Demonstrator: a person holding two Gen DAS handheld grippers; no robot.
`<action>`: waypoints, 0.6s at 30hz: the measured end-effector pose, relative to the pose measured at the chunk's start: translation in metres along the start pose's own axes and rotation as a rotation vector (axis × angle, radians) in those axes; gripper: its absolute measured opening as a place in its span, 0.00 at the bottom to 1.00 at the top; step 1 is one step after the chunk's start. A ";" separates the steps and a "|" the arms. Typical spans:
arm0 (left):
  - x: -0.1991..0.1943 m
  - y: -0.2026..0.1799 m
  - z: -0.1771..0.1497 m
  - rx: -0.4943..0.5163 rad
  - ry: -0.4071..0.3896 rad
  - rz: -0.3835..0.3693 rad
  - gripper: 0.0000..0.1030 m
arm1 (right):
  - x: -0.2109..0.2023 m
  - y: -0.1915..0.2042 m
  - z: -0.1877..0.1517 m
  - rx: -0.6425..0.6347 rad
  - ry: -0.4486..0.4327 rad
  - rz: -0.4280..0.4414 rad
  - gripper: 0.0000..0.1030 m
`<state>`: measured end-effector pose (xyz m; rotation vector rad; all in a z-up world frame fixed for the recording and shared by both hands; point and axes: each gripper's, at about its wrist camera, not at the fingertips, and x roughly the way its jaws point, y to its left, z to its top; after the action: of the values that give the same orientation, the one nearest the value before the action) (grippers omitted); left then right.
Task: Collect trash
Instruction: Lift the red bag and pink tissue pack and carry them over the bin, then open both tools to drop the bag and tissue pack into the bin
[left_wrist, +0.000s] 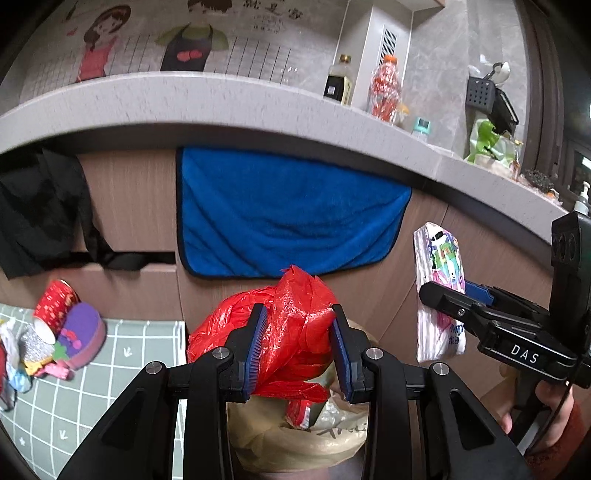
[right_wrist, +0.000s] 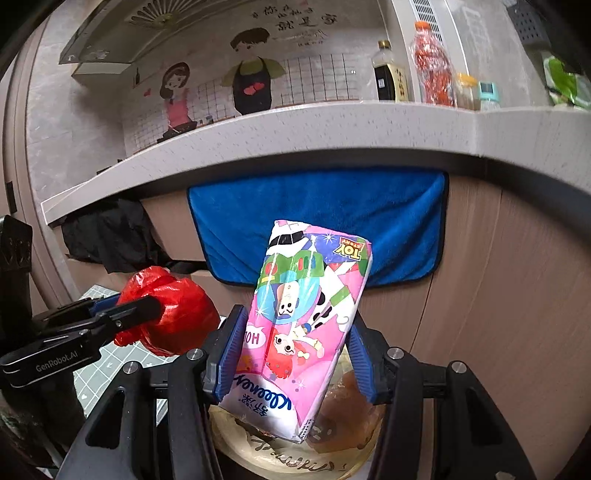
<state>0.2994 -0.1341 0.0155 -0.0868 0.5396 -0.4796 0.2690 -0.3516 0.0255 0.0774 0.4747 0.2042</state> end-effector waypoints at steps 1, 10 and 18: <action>0.004 0.001 -0.001 -0.003 0.009 -0.003 0.34 | 0.004 -0.001 -0.001 0.003 0.007 0.001 0.48; 0.042 0.014 -0.010 -0.048 0.094 -0.057 0.34 | 0.033 -0.011 -0.012 0.032 0.062 0.011 0.48; 0.078 0.035 -0.014 -0.124 0.166 -0.213 0.56 | 0.054 -0.022 -0.023 0.075 0.087 0.014 0.57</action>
<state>0.3650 -0.1385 -0.0399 -0.2263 0.7272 -0.6645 0.3096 -0.3610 -0.0214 0.1453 0.5689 0.2043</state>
